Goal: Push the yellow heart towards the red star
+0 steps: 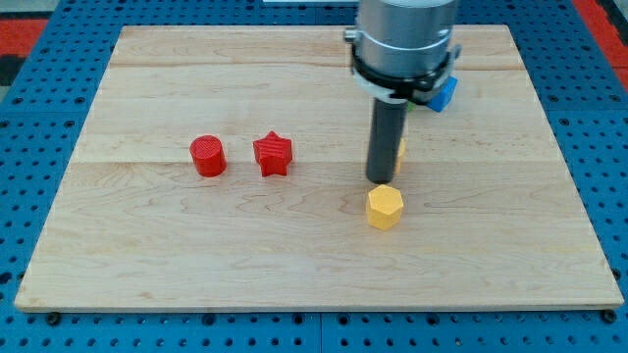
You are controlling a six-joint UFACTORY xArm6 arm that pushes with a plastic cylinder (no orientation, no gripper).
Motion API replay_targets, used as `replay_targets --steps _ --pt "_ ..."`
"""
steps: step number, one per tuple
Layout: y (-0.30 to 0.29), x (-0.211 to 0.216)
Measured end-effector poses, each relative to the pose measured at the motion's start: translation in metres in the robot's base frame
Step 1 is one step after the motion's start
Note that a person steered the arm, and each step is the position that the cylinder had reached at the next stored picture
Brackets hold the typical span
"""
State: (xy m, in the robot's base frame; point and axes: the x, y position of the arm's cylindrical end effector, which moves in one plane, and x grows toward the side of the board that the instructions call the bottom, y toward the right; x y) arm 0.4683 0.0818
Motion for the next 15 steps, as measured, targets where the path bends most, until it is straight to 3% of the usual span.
replay_targets --steps 4,6,10,15 --pt "0.093 -0.045" --pt "0.071 -0.076" --pt "0.004 -0.059" --pt "-0.019 -0.057"
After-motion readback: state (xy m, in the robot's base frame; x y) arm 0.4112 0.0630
